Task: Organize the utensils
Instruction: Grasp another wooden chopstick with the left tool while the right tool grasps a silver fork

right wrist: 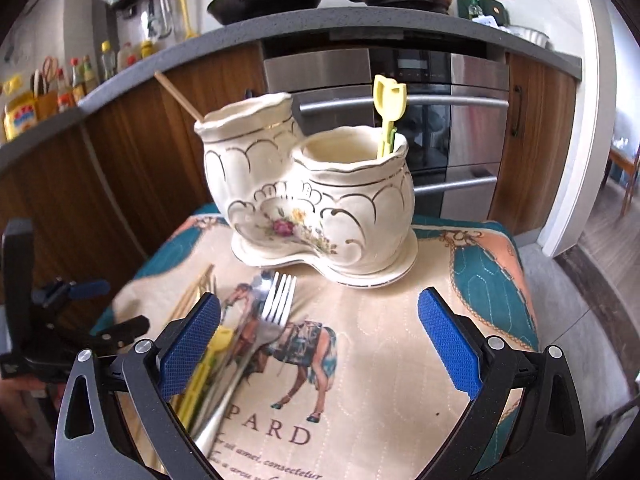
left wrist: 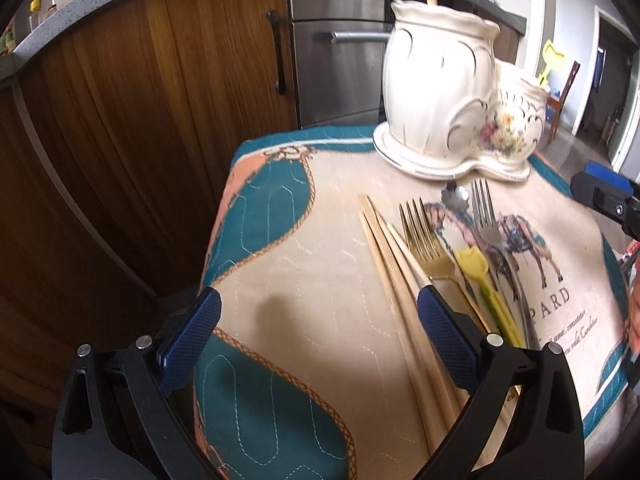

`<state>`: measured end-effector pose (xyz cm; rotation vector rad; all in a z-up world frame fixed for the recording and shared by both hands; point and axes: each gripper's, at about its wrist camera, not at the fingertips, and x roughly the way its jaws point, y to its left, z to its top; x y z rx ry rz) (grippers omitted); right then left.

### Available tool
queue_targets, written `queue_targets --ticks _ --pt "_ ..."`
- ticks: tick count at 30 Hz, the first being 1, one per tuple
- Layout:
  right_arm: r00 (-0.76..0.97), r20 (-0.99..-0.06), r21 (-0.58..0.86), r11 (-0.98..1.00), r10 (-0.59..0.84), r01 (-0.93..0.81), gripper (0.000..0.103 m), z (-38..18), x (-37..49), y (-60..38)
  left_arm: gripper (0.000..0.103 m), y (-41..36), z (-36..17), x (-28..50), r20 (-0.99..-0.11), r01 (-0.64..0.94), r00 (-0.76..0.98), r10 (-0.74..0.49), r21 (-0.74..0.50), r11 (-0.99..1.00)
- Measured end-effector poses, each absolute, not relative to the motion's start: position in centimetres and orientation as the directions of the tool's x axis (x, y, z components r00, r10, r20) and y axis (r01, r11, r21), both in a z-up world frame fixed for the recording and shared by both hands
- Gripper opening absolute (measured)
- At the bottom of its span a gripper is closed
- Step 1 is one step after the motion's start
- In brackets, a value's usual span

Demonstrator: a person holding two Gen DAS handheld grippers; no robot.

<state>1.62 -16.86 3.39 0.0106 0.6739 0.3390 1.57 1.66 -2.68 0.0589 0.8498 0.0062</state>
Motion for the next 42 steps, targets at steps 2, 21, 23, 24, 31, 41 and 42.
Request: queue_targets --ticks 2,21,23,24,31,41,42 --pt "0.729 -0.609 0.116 0.945 0.312 -0.307 0.098 3.3 1.5 -16.8 0.088 1.2 -3.0 1.7 -0.765 0.029 0.644 0.028 0.062 0.998" --pt "0.7 -0.637 0.139 0.941 0.323 -0.308 0.098 2.9 2.1 -17.3 0.008 -1.6 -3.4 1.8 -0.802 0.104 0.597 -0.002 0.075 0.992" --pt "0.69 -0.644 0.136 0.937 0.33 -0.321 0.098 2.8 2.0 -17.0 0.006 -1.6 -3.5 2.0 -0.794 0.092 0.608 0.012 0.085 0.992" --pt "0.683 -0.651 0.131 0.935 0.331 -0.329 0.098 2.6 2.0 -16.8 0.005 -1.5 -3.5 2.1 -0.789 0.083 0.614 0.012 0.079 0.993" --pt "0.618 -0.707 0.103 0.915 0.343 -0.39 0.089 1.3 1.8 -14.8 0.005 0.0 -2.8 1.5 -0.749 0.043 0.662 -0.024 0.006 0.999" --pt "0.527 -0.773 0.124 0.898 0.354 -0.421 0.03 -0.8 2.0 -12.1 0.005 1.9 -1.9 -0.6 -0.631 0.078 0.757 -0.166 -0.165 0.983" --pt "0.514 -0.778 0.141 0.898 0.361 -0.416 0.028 -1.0 2.2 -12.1 0.005 1.9 -2.0 -0.6 -0.626 0.081 0.761 -0.172 -0.17 0.982"
